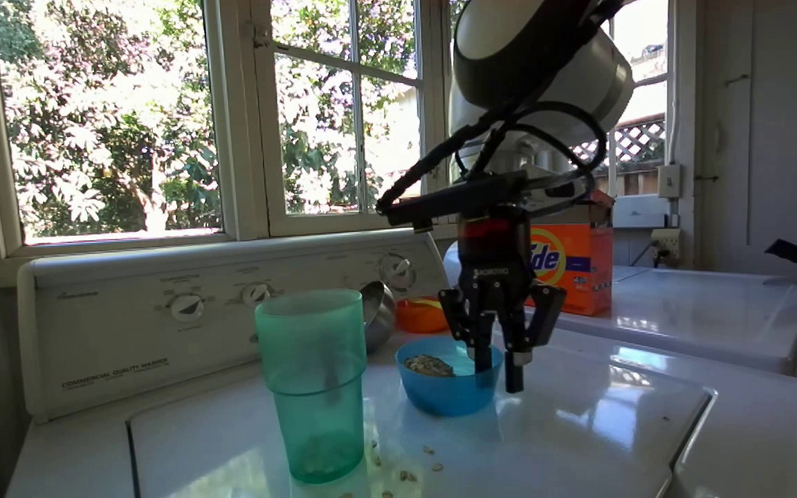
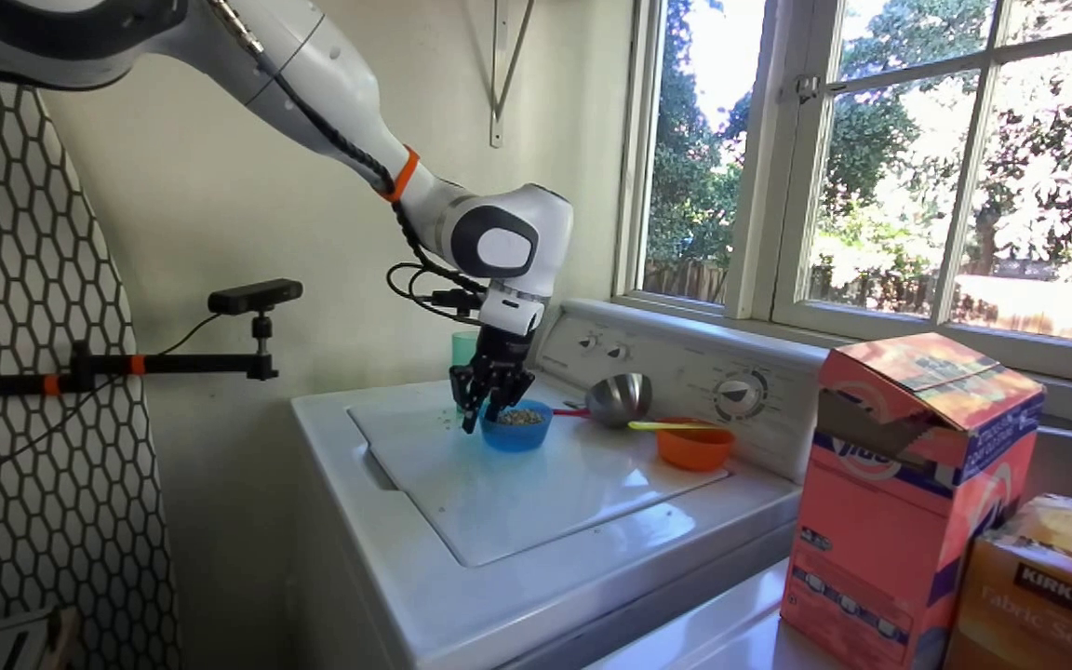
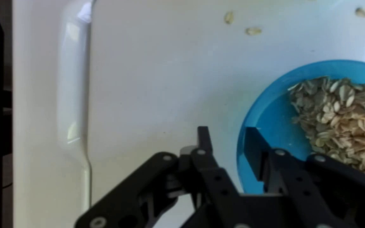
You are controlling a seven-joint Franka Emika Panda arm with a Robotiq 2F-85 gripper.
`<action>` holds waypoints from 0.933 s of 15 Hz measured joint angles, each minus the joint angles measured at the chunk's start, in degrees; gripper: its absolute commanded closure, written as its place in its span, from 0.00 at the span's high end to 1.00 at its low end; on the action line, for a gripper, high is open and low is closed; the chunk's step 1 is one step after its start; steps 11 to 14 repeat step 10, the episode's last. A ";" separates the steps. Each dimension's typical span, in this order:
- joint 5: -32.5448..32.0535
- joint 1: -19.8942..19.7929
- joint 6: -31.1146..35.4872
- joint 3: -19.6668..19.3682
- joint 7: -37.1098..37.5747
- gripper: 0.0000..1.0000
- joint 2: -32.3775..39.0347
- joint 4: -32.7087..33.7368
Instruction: Pour the contents of the blue bowl into the green cup
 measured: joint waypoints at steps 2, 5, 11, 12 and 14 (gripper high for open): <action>-0.08 0.00 0.08 -0.24 0.02 0.82 -2.73 -3.64; -1.48 0.07 0.09 -0.31 0.15 1.00 -6.40 -6.24; -6.83 0.75 -1.48 0.06 0.12 1.00 -9.08 -3.54; -6.83 0.75 -1.48 0.06 0.12 1.00 -9.08 -3.54; -6.83 0.75 -1.48 0.06 0.12 1.00 -9.08 -3.54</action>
